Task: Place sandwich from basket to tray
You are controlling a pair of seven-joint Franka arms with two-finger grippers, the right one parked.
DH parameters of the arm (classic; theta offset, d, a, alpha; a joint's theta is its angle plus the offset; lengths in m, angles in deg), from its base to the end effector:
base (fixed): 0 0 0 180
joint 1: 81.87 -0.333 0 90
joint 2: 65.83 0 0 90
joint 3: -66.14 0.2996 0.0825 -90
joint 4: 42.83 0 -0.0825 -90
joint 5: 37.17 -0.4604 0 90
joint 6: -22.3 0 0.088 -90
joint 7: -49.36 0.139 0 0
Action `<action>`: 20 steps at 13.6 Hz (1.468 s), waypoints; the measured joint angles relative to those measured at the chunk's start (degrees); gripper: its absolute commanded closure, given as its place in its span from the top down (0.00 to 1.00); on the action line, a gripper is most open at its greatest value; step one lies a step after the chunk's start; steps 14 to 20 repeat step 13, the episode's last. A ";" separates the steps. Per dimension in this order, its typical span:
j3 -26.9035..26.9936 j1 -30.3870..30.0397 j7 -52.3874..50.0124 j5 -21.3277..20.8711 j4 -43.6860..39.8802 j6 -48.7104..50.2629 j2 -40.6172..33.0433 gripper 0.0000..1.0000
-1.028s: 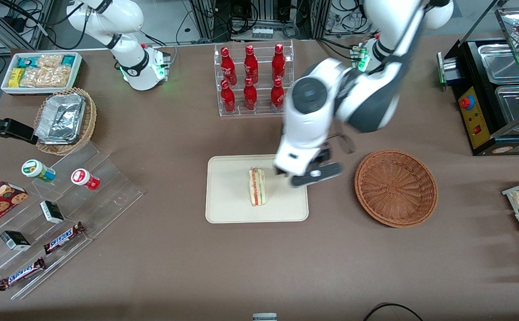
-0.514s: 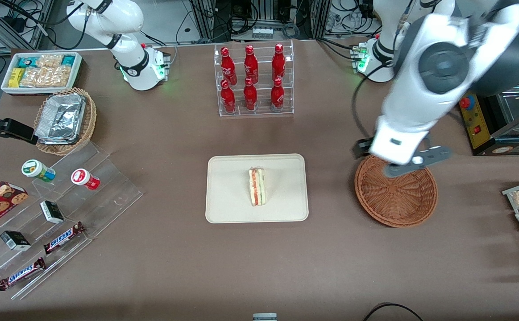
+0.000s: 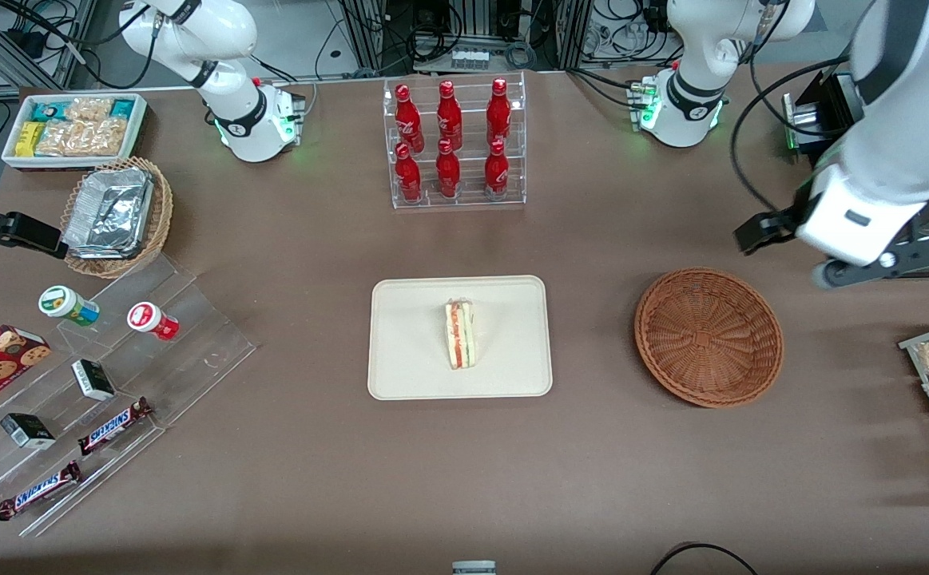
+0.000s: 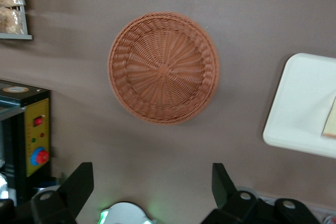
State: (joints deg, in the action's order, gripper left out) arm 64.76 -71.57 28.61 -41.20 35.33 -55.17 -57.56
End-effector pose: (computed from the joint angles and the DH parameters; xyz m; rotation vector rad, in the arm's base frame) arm 0.6334 -0.1188 0.5780 -3.0171 -0.2543 0.1997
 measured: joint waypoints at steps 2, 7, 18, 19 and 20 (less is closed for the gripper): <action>-0.01 -2.76 5.50 0.50 1.50 1.00 -2.10 0.99; 0.46 -9.73 20.29 1.28 6.86 1.02 -7.83 0.99; 3.08 -10.07 22.71 1.31 9.94 0.98 -10.77 0.99; 3.08 -10.07 22.71 1.31 9.94 0.98 -10.77 0.99; 3.08 -10.07 22.71 1.31 9.94 0.98 -10.77 0.99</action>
